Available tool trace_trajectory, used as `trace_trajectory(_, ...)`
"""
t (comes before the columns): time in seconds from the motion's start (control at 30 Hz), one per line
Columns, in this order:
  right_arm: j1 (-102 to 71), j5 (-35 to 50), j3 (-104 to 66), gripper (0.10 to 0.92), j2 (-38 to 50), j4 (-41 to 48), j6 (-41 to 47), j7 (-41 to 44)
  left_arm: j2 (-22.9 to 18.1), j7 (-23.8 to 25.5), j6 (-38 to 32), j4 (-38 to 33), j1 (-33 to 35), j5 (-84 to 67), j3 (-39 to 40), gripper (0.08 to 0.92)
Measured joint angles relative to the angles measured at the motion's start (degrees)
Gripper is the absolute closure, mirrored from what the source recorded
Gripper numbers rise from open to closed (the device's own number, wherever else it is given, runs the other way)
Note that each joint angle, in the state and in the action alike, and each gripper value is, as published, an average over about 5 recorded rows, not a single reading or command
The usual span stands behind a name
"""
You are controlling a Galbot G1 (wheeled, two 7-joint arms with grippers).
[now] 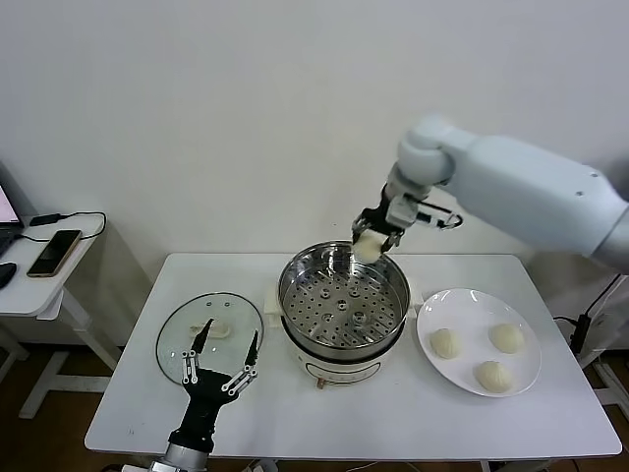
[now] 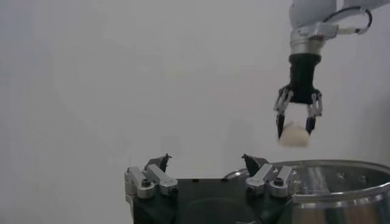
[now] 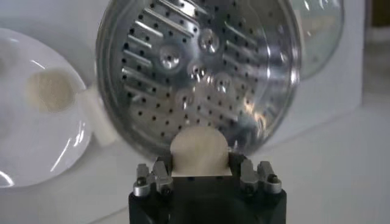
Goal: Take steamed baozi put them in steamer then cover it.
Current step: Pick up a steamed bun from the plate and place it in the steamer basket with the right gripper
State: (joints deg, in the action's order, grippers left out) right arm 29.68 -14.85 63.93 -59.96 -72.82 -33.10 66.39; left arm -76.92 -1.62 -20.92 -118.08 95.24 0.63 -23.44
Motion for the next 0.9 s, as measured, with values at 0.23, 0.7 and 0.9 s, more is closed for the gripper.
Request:
trace_trajectory(0.23, -4.0, -5.2, -0.8, 0.381, -3.7, 2.8, -0.9, -0.5, -0.1, -0.3, -0.1, 0.0, -0.3, -0.1, 0.1, 0.177)
trace_trajectory(0.7, -9.0, -12.4, -3.3, 0.306, -8.6, 8.0, -1.5, -3.5, 0.0, -0.5, -0.1, 0.8, -0.7, -0.2, -0.1, 0.177)
trace_trajectory(0.9, -9.3, -13.2, -4.0, 0.208, -8.3, 7.8, -1.0, -4.2, 0.0, -0.8, 0.0, 0.9, -0.7, -0.2, -0.1, 0.177)
